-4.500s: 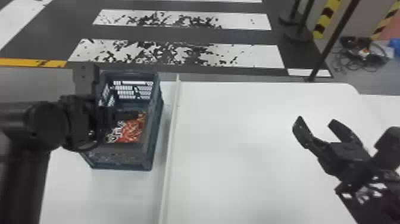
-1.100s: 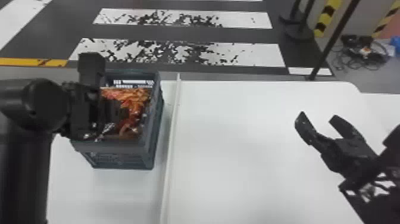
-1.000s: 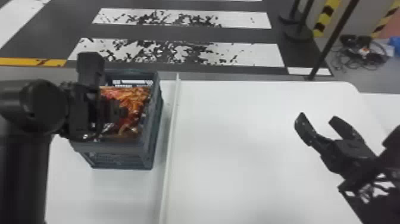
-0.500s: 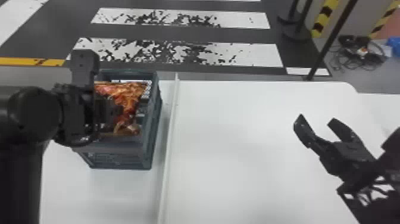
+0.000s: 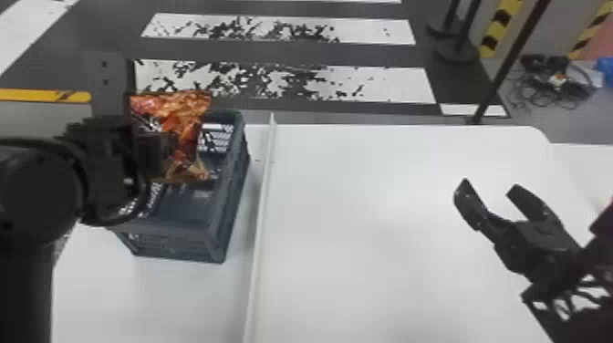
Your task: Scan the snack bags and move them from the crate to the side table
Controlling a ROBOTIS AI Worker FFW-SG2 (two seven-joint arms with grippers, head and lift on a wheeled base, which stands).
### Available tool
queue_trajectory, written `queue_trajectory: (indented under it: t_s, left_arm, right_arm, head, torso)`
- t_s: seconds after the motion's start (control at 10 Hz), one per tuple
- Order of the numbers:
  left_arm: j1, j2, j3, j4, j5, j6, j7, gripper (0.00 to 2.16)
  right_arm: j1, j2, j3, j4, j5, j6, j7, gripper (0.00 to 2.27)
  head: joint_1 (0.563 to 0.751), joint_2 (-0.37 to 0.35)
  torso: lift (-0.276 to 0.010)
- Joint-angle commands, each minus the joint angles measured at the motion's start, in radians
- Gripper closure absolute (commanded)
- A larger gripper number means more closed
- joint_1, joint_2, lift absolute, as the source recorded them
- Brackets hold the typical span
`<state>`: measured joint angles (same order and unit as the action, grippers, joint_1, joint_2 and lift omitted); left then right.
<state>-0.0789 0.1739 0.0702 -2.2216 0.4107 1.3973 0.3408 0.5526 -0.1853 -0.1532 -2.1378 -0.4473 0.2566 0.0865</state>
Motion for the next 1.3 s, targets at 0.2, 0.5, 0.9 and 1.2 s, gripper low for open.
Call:
queue_trajectory:
  t_s: [0.2, 0.5, 0.9, 1.2]
  left_arm:
    - [0.094, 0.001, -0.012, -0.072, -0.013, -0.349, -0.02, 1.78]
    - [0.125, -0.001, -0.027, -0.145, 0.026, -0.349, -0.088, 1.78]
    - [0.119, -0.011, -0.086, -0.136, 0.16, -0.346, -0.269, 1.78]
    - [0.076, -0.027, -0.182, -0.03, 0.223, -0.346, -0.382, 1.78]
  right_arm:
    - [0.009, -0.006, -0.005, 0.004, 0.007, -0.003, 0.001, 0.11]
    - [0.01, -0.005, -0.005, -0.001, 0.007, -0.009, 0.001, 0.11]
    - [0.012, -0.002, -0.025, -0.005, -0.001, -0.024, -0.001, 0.12]
    - [0.015, 0.004, -0.035, -0.02, -0.002, -0.03, -0.005, 0.12]
  head:
    - [0.695, -0.008]
    - [0.695, -0.034]
    - [0.695, -0.143]
    - [0.695, -0.237]
  torso:
    - [-0.087]
    - [-0.087]
    - [-0.087]
    - [-0.087]
